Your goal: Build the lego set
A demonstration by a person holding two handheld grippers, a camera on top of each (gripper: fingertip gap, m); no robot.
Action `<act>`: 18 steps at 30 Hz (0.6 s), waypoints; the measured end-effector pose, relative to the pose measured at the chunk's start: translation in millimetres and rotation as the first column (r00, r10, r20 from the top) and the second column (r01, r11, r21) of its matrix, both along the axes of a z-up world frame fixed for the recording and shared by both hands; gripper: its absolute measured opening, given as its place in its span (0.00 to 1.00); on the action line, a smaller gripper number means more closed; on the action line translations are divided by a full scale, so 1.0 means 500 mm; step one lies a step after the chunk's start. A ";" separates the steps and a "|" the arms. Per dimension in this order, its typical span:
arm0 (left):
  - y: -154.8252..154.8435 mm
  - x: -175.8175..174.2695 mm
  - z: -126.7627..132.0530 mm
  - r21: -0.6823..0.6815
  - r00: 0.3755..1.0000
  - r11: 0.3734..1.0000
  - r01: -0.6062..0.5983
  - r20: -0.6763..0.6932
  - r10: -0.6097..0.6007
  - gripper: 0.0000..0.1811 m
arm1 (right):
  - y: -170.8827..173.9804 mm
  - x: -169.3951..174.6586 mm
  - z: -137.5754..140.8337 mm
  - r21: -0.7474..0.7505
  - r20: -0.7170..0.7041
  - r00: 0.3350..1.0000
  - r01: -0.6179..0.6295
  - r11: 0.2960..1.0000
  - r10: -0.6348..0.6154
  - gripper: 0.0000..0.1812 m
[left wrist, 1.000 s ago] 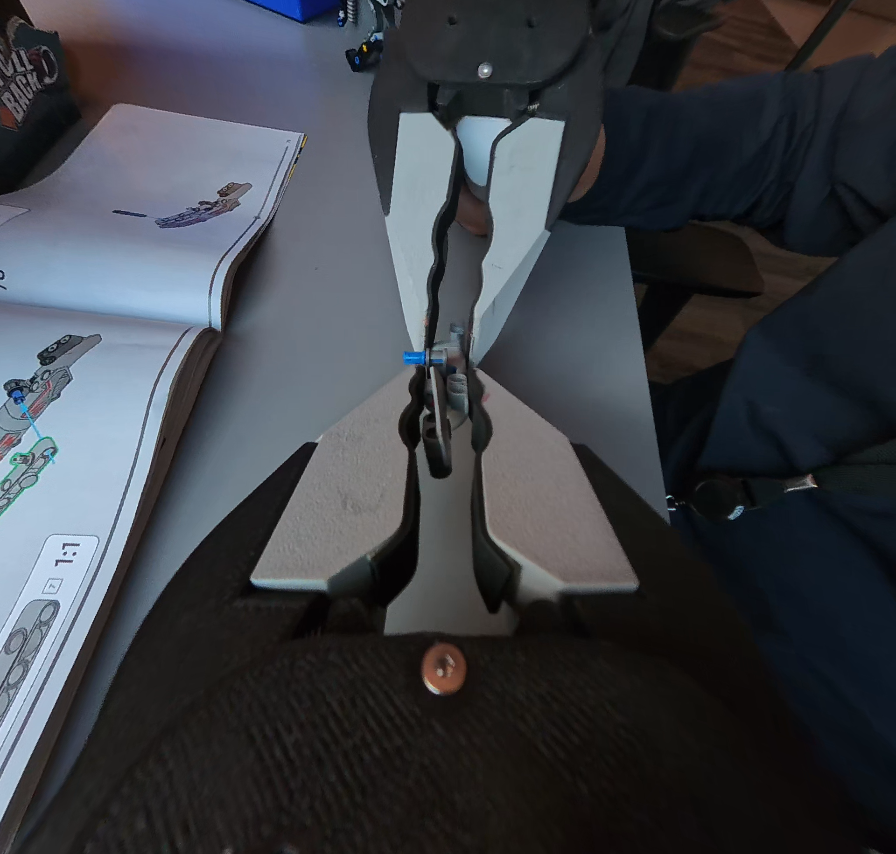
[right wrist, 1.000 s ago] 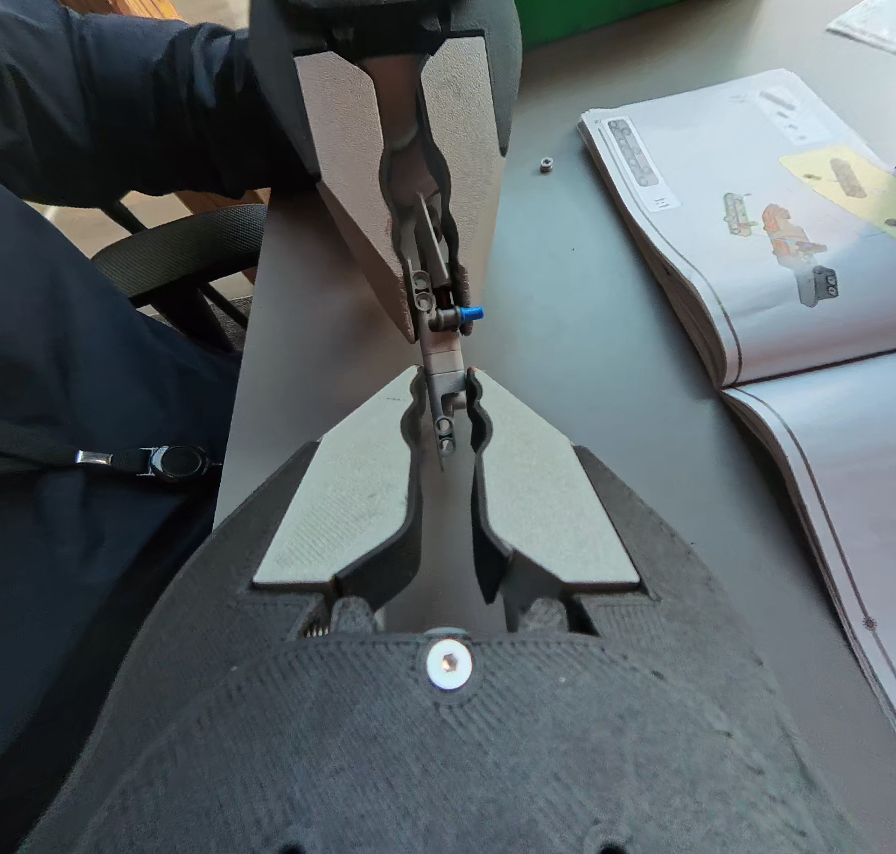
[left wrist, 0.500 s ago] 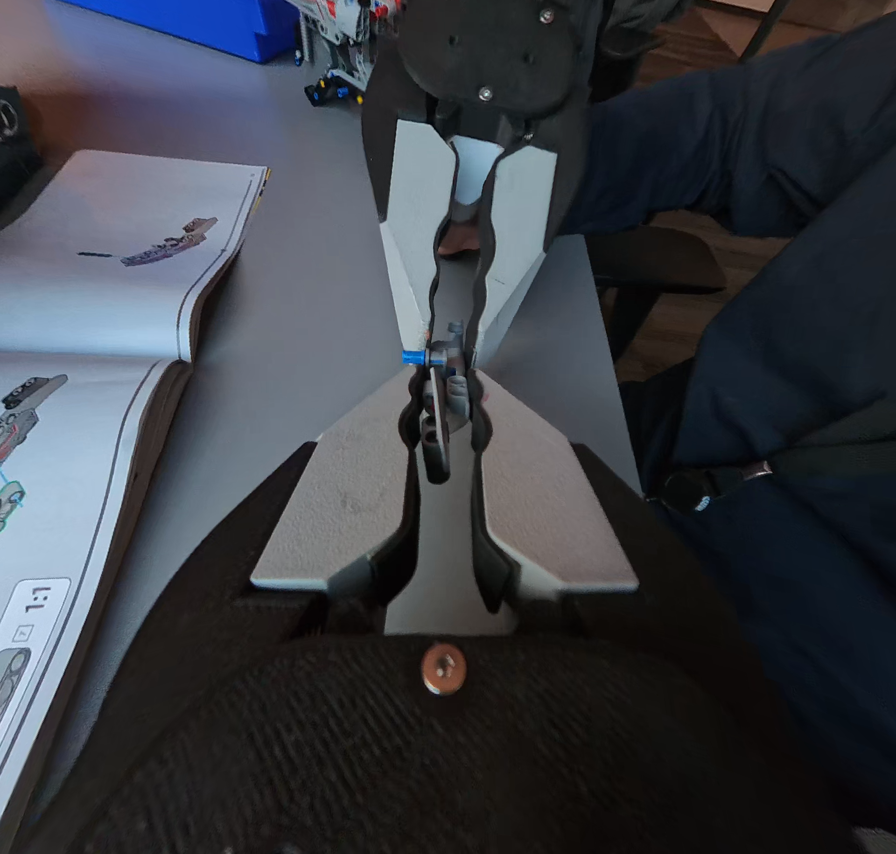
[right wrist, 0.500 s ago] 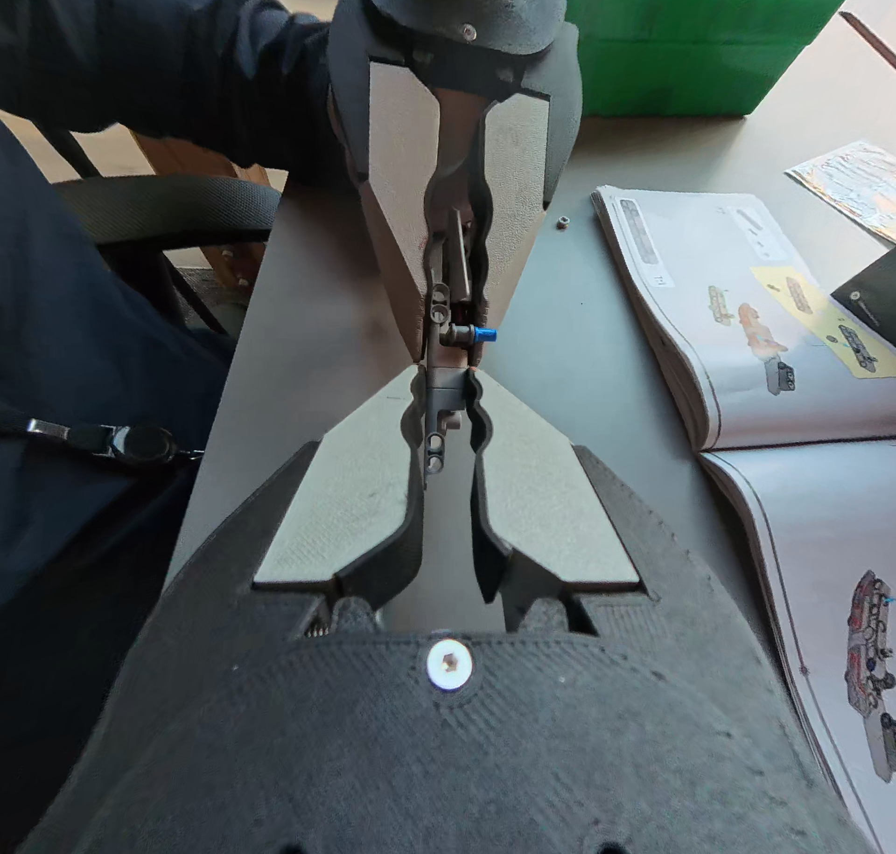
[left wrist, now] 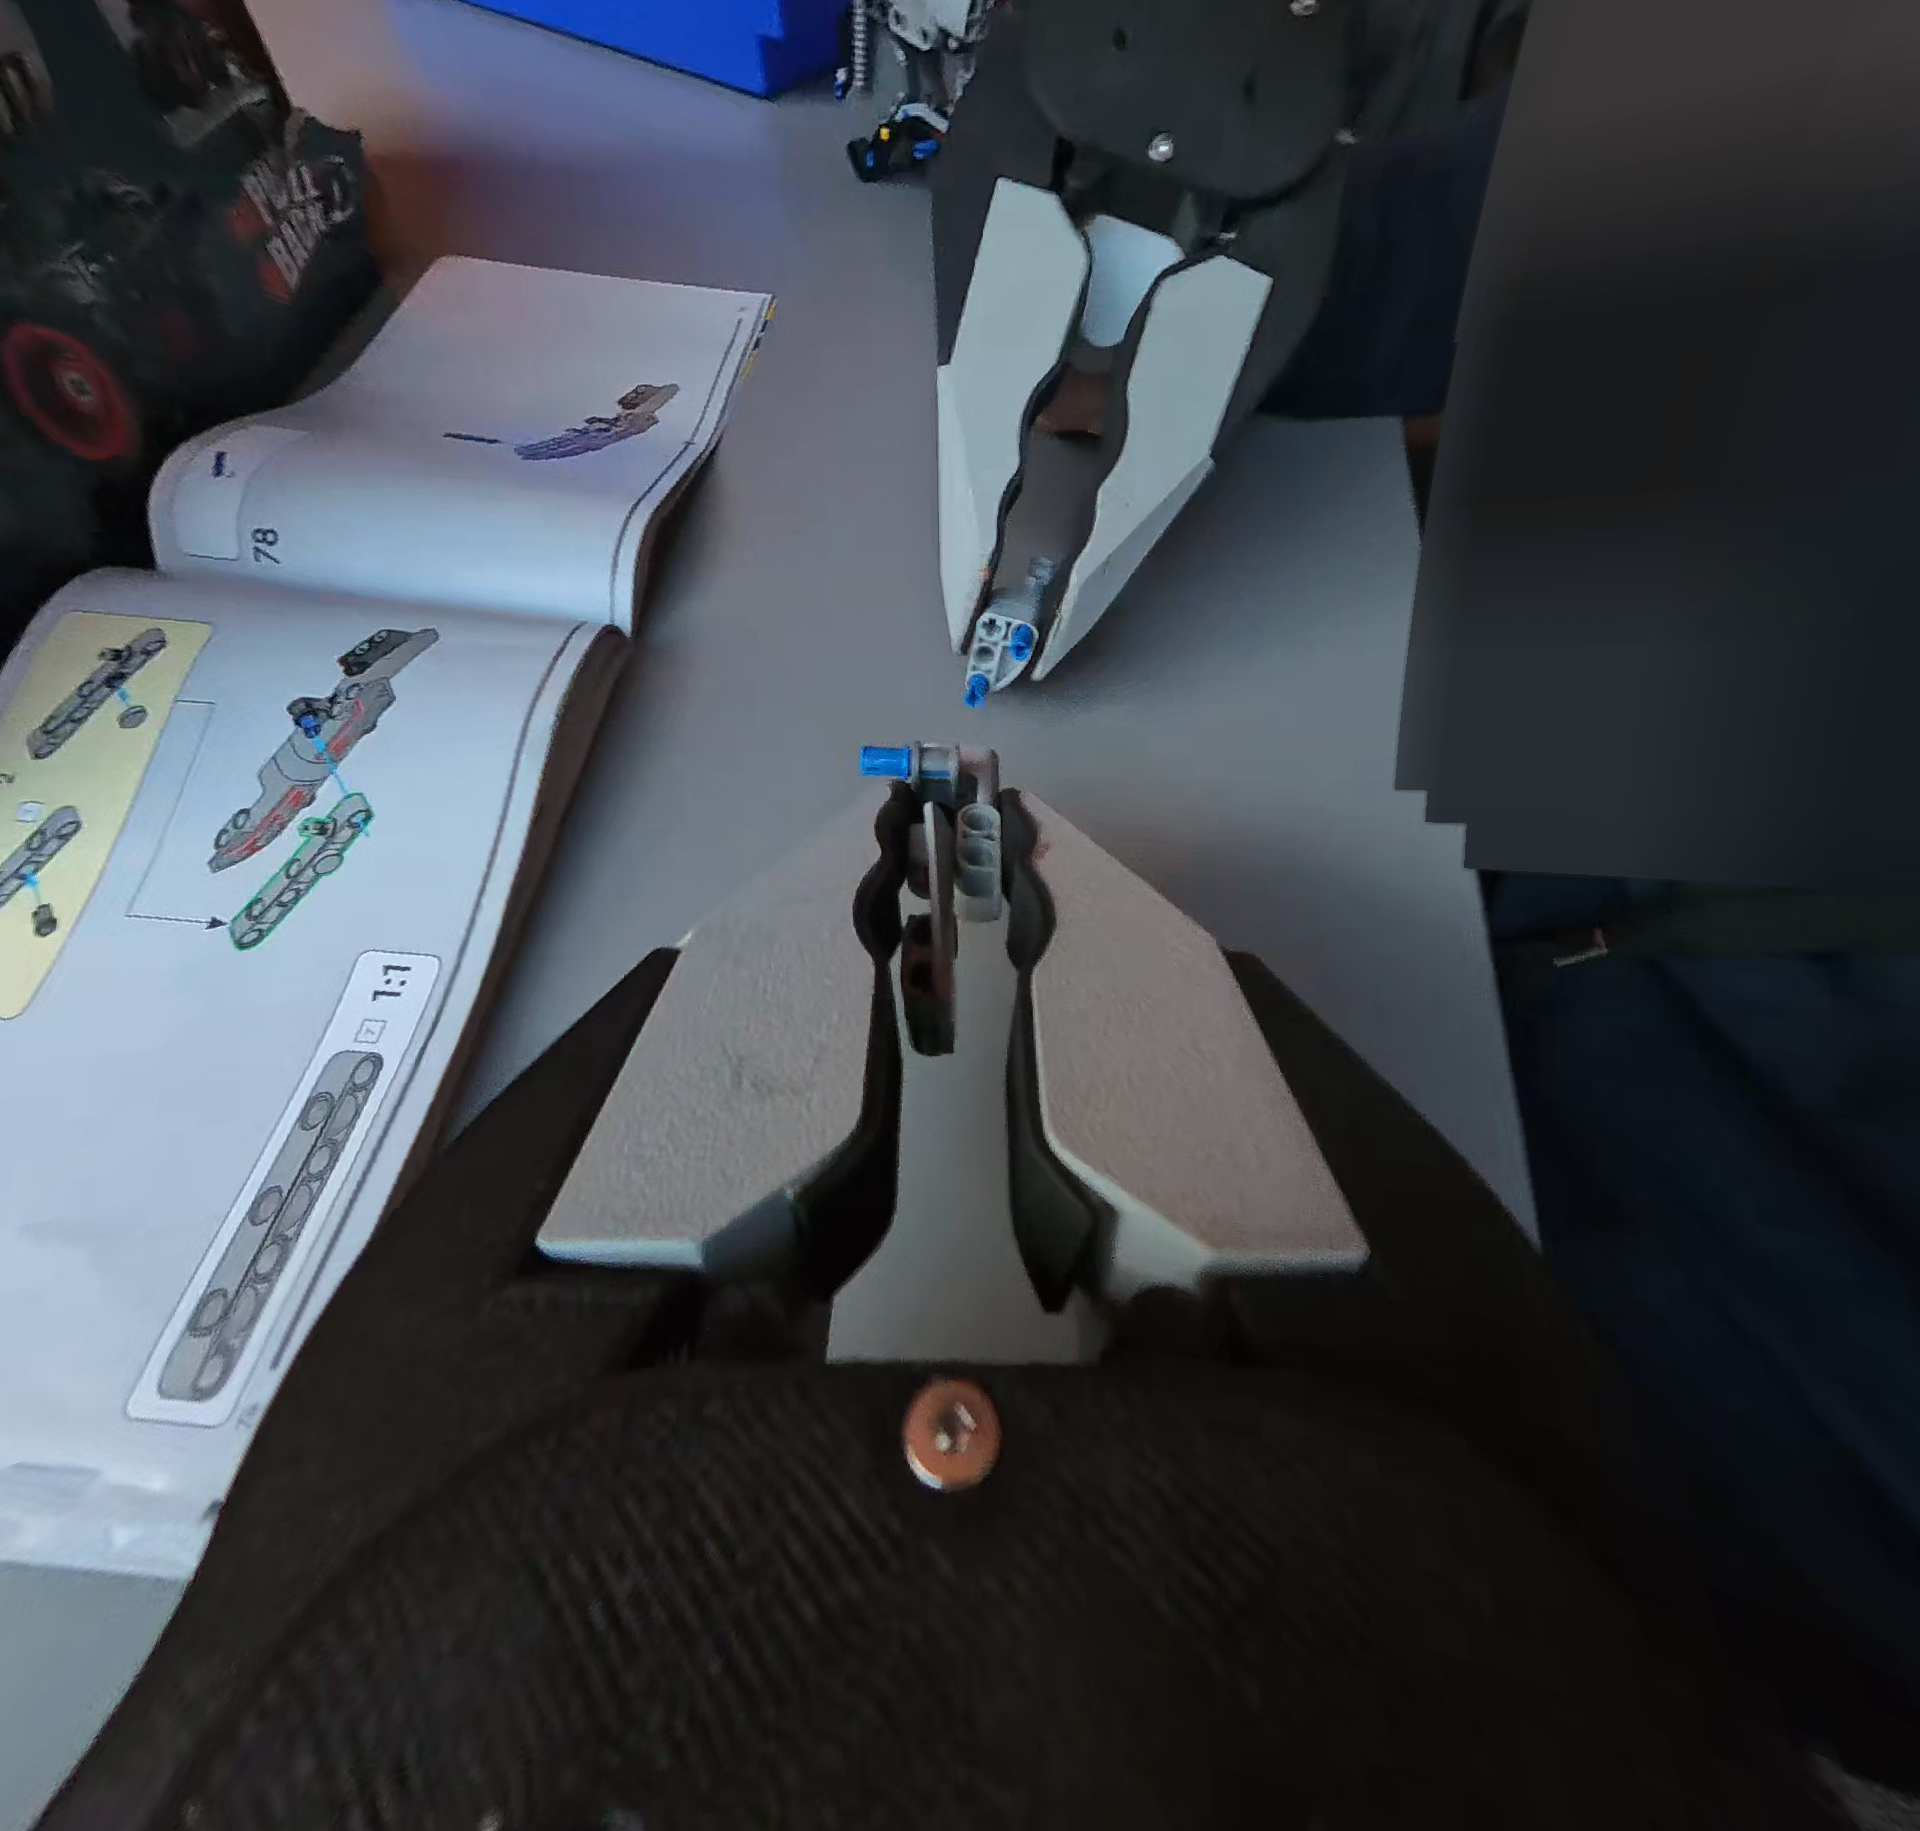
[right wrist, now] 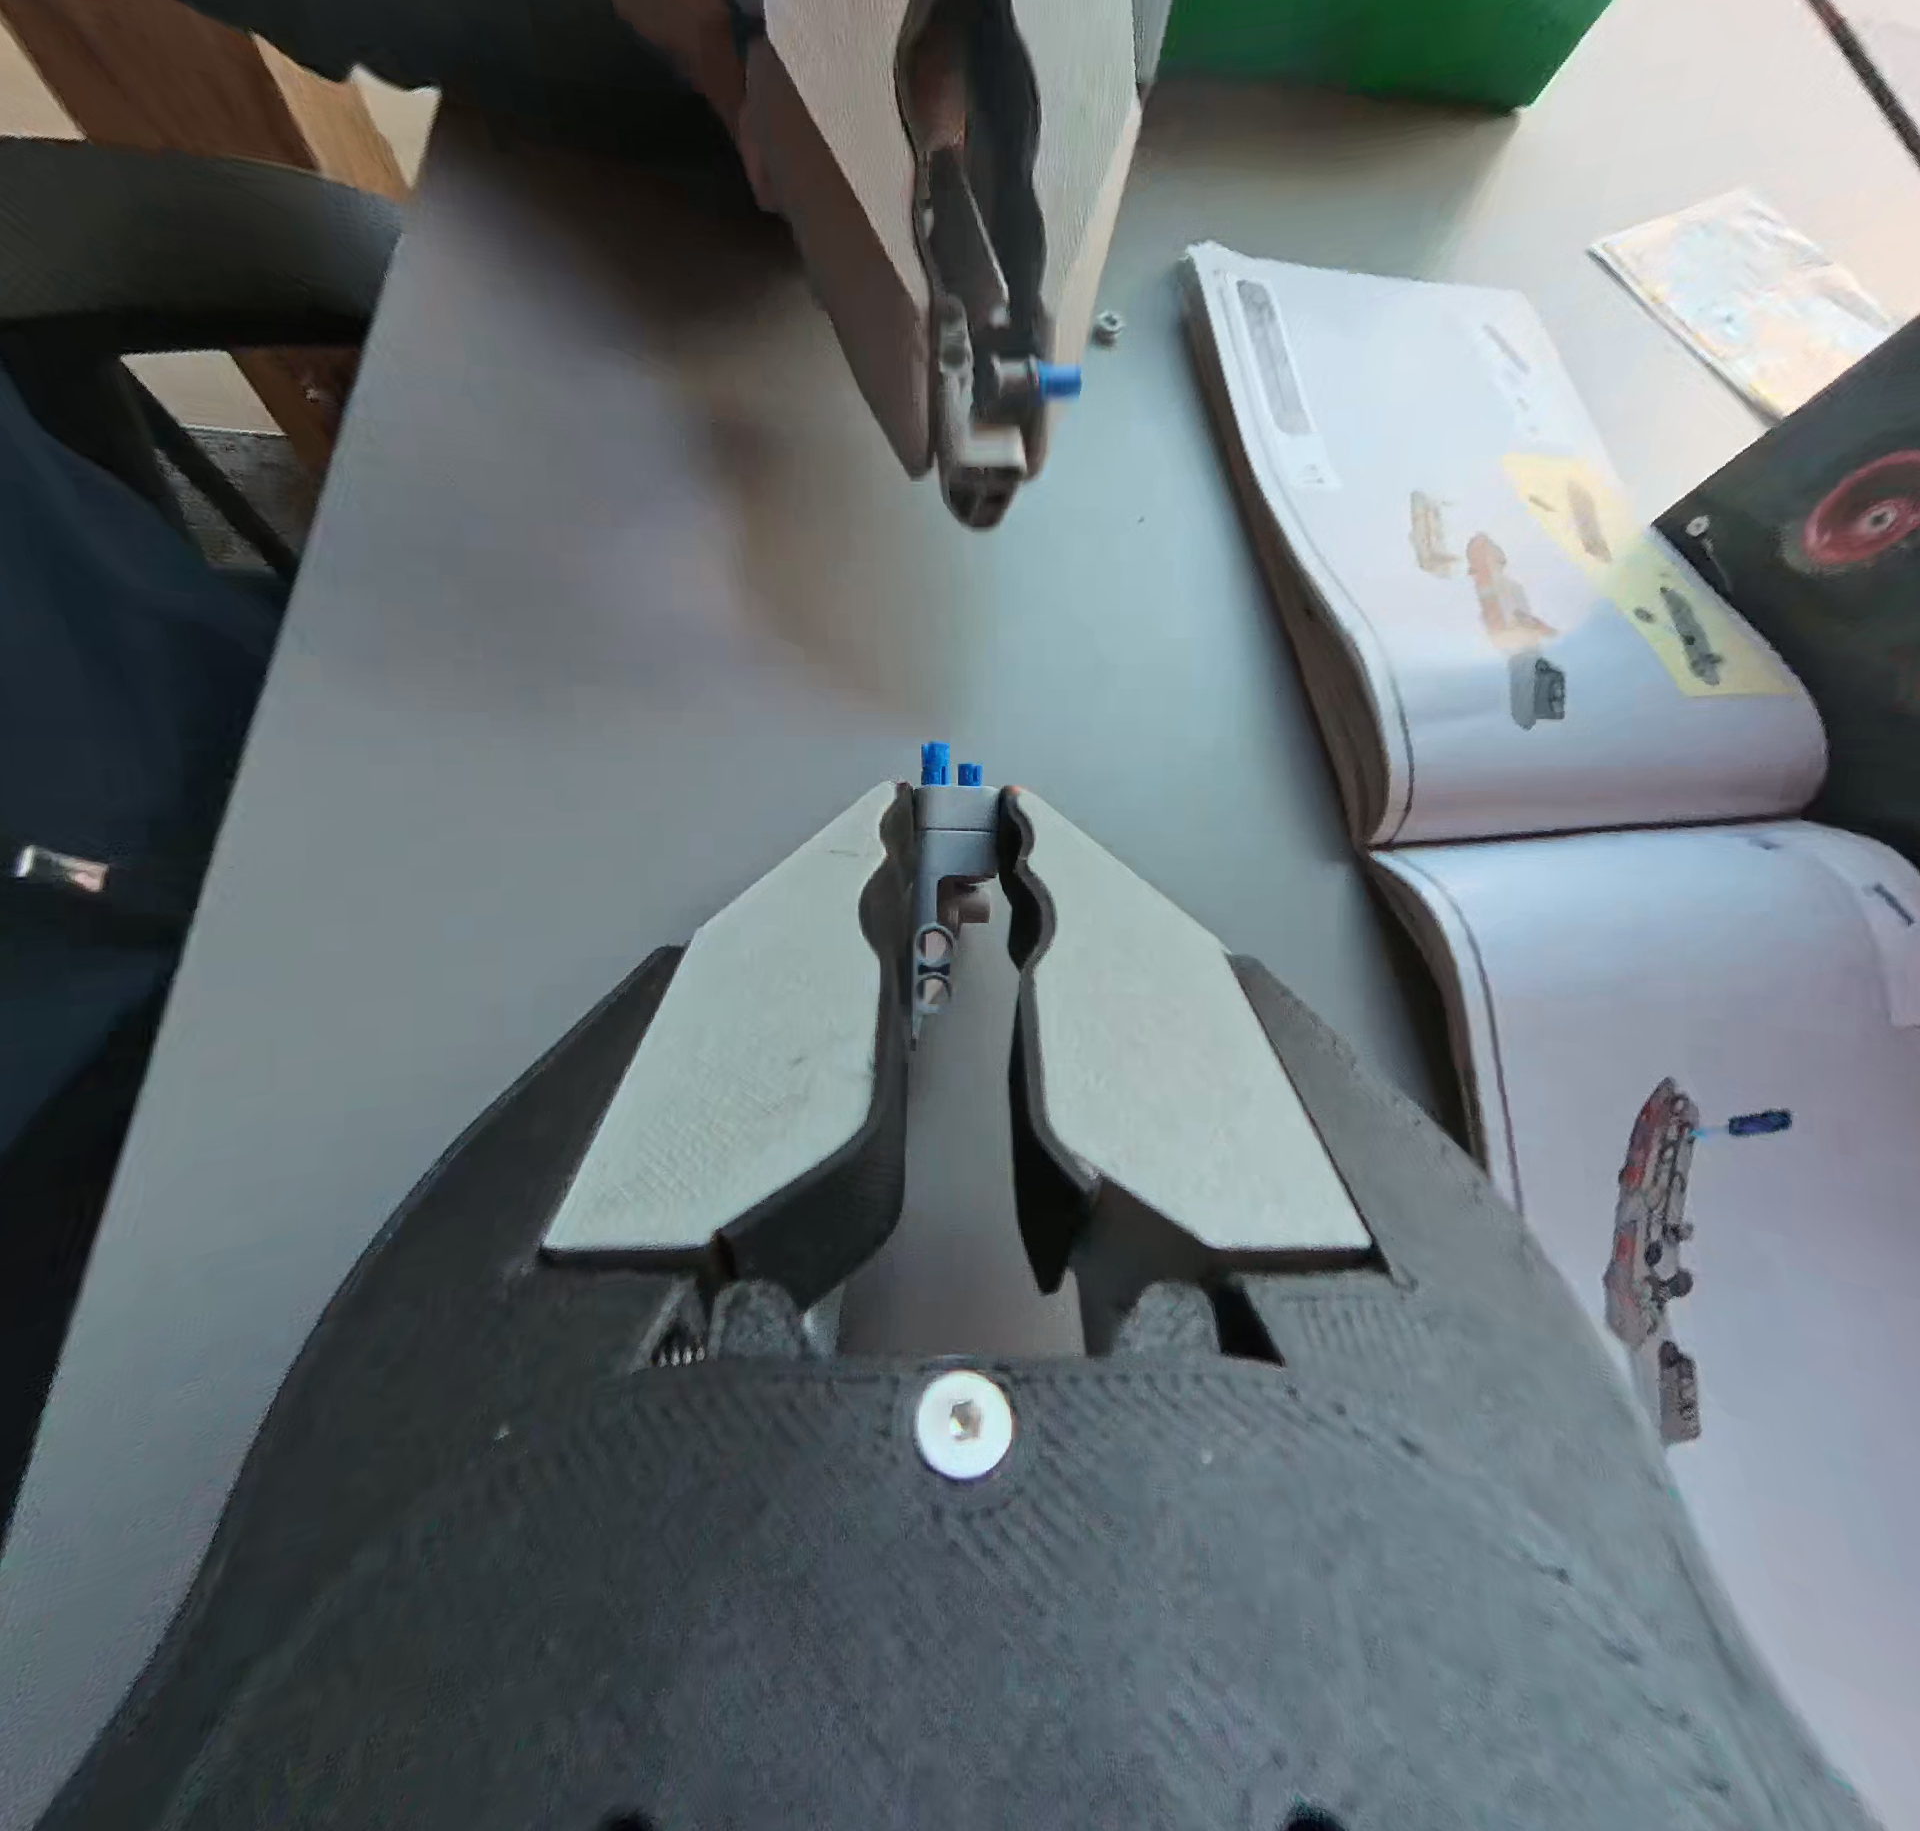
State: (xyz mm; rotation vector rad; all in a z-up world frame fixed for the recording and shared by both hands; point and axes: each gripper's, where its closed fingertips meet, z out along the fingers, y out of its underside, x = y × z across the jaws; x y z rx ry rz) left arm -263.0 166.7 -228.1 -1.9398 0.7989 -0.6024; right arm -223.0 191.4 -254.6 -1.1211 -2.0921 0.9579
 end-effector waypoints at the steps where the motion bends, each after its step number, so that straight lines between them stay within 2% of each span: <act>1: 0.012 -0.002 -0.006 -0.017 1.000 1.000 -0.015 -0.009 0.015 0.07 | 0.001 -0.010 0.002 0.008 -0.010 1.000 0.002 1.000 -0.002 0.07; 4: 0.014 0.008 -0.050 -0.203 0.999 0.979 0.021 -0.034 -0.029 0.07 | -0.003 -0.013 0.000 0.024 -0.013 1.000 -0.024 0.999 0.024 0.07; 6: 0.013 0.010 -0.076 -0.267 0.995 0.964 0.013 -0.087 -0.037 0.13 | 0.010 -0.013 0.004 0.047 -0.037 0.999 0.003 0.999 -0.002 0.07; 8: 0.016 0.012 -0.074 -0.247 0.995 0.969 0.003 -0.099 -0.028 0.18 | 0.018 -0.015 0.019 0.011 -0.070 0.997 0.027 1.000 -0.026 0.07; 11: 0.024 0.002 -0.053 -0.194 0.998 0.981 -0.028 -0.059 0.017 0.26 | 0.031 -0.015 0.065 -0.142 -0.140 0.988 0.046 0.989 -0.066 0.07; 13: 0.032 -0.012 -0.027 -0.133 0.997 0.988 -0.074 -0.026 0.071 0.25 | 0.047 -0.013 0.097 -0.273 -0.180 0.978 0.055 0.960 -0.107 0.07; 15: 0.036 -0.010 0.012 -0.049 0.995 0.994 -0.097 0.030 0.098 0.22 | 0.053 -0.009 0.137 -0.455 -0.217 0.968 0.014 0.890 -0.126 0.07; 18: 0.040 0.033 0.052 -0.011 0.991 0.998 -0.061 0.115 0.062 0.17 | 0.056 -0.008 0.200 -0.710 -0.283 0.948 -0.105 0.696 -0.146 0.07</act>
